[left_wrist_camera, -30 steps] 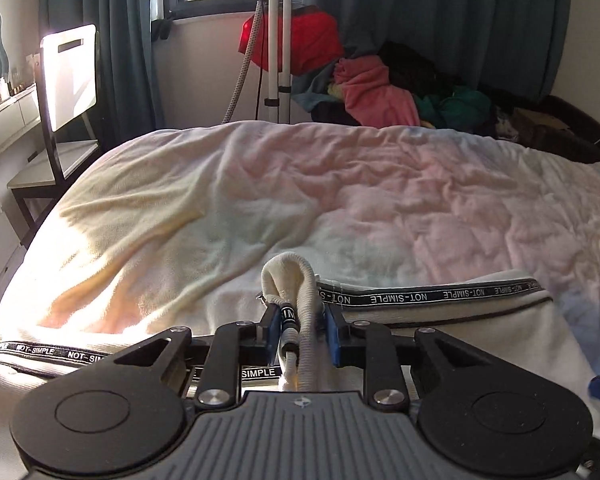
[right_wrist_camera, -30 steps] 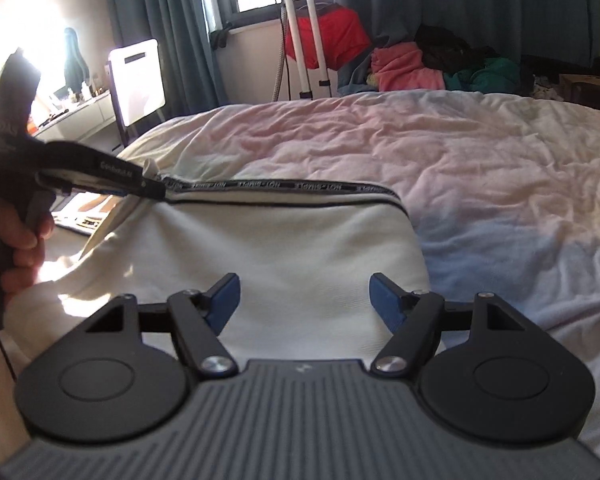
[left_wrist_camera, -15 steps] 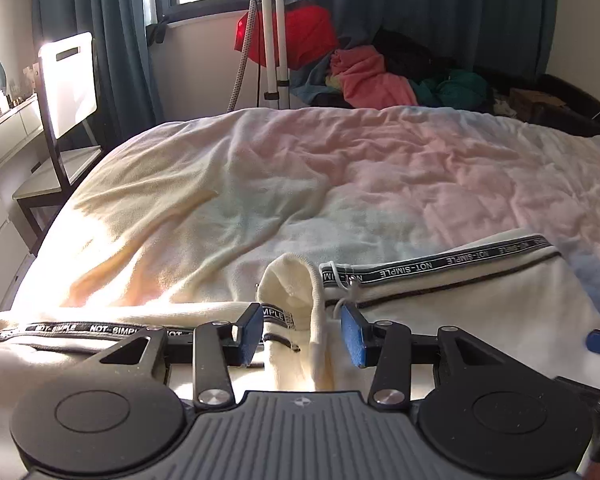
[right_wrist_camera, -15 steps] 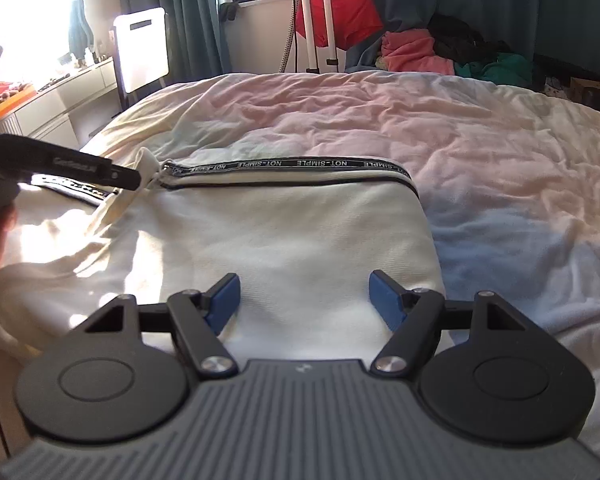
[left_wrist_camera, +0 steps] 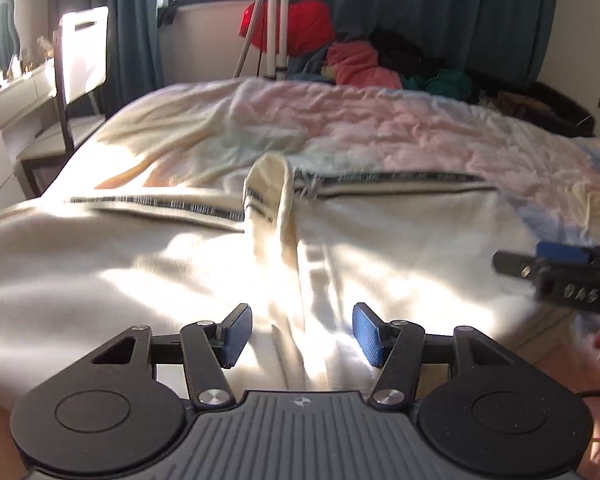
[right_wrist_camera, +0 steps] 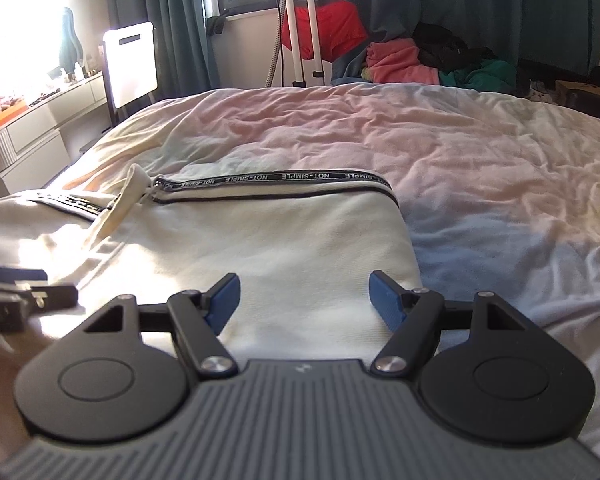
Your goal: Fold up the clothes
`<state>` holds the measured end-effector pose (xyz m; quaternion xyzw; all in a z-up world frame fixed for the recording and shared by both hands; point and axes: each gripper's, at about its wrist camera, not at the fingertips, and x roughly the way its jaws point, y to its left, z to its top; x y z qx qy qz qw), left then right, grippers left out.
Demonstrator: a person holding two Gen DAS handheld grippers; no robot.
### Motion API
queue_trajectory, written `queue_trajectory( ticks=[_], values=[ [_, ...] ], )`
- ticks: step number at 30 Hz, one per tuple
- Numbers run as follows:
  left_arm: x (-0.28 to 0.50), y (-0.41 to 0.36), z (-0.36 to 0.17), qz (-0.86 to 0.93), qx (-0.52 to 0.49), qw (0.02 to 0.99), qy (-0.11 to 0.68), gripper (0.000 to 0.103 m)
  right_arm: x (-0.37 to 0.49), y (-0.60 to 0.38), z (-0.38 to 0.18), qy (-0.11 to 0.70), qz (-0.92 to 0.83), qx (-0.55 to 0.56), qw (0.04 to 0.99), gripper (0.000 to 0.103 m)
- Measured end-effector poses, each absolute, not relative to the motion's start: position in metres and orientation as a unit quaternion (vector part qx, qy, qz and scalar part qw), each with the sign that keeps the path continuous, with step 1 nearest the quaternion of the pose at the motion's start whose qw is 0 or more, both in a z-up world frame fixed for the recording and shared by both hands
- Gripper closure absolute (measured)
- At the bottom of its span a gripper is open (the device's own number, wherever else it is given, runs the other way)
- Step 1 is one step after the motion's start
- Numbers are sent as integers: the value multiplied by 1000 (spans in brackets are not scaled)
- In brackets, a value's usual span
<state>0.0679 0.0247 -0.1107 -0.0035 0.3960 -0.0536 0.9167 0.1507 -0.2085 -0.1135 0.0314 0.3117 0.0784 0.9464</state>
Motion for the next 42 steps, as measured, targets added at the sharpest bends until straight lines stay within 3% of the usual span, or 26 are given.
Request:
queue_trajectory(
  ticks=[9,16,36,38,42],
  values=[
    [63,27,-115,-48,-6,920,389,43,146,-217,-101,270,47,28,961,30],
    [63,28,-115,-48,-10,922,384,43,161,-213,-125,330,57,19,942,28],
    [57,28,-113,-42,-18,925,378,41,158,-211,-126,333,61,12,941,28],
    [56,31,-109,-42,-27,923,381,39,158,-211,-127,333,61,12,941,28],
    [44,48,-93,-23,-66,924,376,21,158,-210,-127,334,60,8,941,28]
  ],
)
